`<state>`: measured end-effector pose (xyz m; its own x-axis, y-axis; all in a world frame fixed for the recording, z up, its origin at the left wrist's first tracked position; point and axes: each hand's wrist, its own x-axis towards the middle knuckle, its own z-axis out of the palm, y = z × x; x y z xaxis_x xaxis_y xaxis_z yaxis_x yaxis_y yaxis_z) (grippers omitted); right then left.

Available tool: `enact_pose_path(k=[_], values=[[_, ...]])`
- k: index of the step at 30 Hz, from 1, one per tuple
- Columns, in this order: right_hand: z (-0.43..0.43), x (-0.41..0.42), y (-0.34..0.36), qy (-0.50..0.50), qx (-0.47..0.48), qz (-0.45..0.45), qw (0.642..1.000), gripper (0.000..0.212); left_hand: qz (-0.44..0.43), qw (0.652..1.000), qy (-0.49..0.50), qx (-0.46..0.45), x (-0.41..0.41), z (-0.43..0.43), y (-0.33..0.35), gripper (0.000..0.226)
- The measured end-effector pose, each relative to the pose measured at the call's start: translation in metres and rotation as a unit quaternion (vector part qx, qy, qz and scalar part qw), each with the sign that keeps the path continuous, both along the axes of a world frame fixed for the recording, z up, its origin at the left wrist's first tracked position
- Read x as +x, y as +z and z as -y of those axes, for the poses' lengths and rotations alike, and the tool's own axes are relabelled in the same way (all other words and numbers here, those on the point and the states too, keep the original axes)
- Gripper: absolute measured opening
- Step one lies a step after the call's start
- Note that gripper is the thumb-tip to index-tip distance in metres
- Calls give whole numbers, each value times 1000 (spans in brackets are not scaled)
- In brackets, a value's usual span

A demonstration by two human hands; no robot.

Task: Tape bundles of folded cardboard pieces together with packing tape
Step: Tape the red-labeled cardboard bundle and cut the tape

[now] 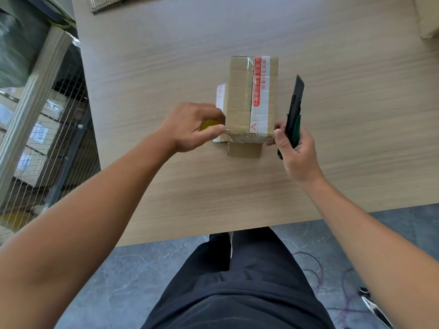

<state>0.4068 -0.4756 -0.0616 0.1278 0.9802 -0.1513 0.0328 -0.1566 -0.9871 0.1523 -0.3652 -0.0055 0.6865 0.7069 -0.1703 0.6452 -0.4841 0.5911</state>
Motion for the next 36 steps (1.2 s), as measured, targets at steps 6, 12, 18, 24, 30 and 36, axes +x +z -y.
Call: enact_pose_path(k=[6, 12, 18, 24, 30, 36], values=[[-13, 20, -9, 147, 45, 106, 982, 76, -72, 994, 3, 86, 14, 12, -11, 76], [-16, 21, -18, 145, 78, 171, 971, 72, -85, 987, 47, 131, 27, 23, -21, 64], [-22, 26, -8, 176, 5, 74, 982, 71, -85, 990, 31, 111, 24, 19, -16, 81], [-25, 44, -20, 237, -15, 94, 967, 68, -52, 995, 18, 87, 17, 11, -19, 72], [-28, 39, -35, 226, -41, 41, 972, 45, -12, 993, -49, 102, 16, -3, -28, 64], [-7, 15, -13, 67, -101, 58, 991, 50, -78, 988, -6, 135, 21, 10, -29, 68]])
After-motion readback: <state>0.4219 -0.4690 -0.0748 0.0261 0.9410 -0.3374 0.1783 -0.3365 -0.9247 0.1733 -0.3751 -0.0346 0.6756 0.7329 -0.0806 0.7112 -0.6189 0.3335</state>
